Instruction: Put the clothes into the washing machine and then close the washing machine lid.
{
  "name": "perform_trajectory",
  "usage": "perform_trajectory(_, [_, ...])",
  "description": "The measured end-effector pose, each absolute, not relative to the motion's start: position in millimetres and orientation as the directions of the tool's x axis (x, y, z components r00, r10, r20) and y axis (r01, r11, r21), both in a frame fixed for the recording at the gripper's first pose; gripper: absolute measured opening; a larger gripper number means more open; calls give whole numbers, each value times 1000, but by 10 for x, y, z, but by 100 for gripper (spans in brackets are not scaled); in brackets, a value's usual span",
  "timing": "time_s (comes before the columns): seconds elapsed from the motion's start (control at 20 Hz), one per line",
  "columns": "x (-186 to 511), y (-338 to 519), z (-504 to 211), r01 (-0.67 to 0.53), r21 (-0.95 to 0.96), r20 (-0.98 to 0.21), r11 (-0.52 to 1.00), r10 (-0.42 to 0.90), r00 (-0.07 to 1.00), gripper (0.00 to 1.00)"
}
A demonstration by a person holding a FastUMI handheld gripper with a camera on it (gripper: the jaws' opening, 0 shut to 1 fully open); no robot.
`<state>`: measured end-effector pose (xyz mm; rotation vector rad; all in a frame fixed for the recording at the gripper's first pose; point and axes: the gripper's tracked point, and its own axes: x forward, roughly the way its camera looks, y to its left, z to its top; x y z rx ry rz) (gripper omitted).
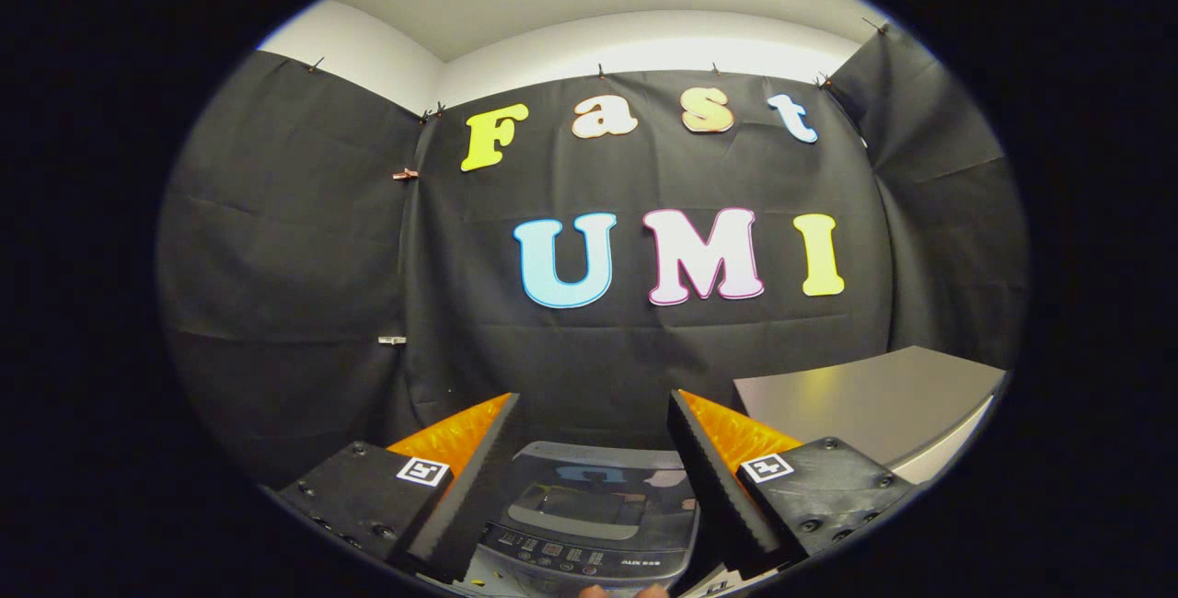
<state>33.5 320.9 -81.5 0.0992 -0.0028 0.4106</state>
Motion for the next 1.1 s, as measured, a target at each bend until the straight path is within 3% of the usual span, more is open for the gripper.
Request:
perform_trajectory(0.35, [39, 2802, -767, -342, 72, 45, 937, 340, 939, 99])
perform_trajectory(1.1, [79, 2631, -896, -310, 45, 17, 950, 310, 951, 99])
